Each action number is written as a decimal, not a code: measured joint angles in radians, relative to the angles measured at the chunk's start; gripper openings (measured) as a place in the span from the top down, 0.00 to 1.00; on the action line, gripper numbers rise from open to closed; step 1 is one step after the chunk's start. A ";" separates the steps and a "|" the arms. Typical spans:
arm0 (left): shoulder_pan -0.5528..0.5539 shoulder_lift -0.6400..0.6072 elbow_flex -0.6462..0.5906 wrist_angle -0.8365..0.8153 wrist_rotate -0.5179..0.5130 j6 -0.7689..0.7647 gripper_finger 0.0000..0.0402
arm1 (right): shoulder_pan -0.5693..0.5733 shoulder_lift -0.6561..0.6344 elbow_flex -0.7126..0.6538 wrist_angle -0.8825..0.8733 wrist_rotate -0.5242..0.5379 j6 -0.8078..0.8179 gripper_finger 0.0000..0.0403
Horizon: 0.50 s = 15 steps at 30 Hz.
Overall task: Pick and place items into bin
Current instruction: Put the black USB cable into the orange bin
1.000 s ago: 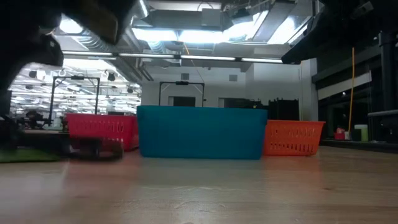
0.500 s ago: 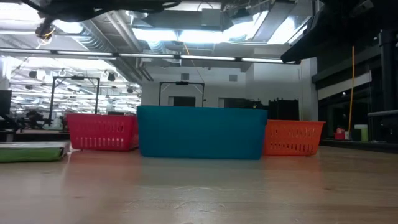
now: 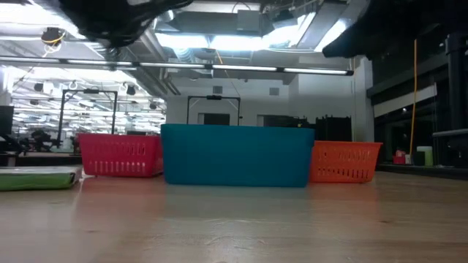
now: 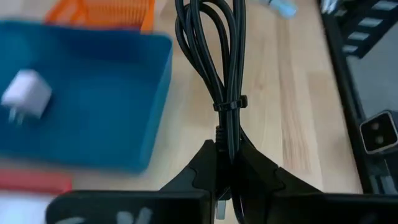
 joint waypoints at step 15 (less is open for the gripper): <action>0.135 -0.062 -0.257 0.677 0.186 0.546 0.92 | 0.000 0.023 0.000 0.272 -0.152 -0.098 1.00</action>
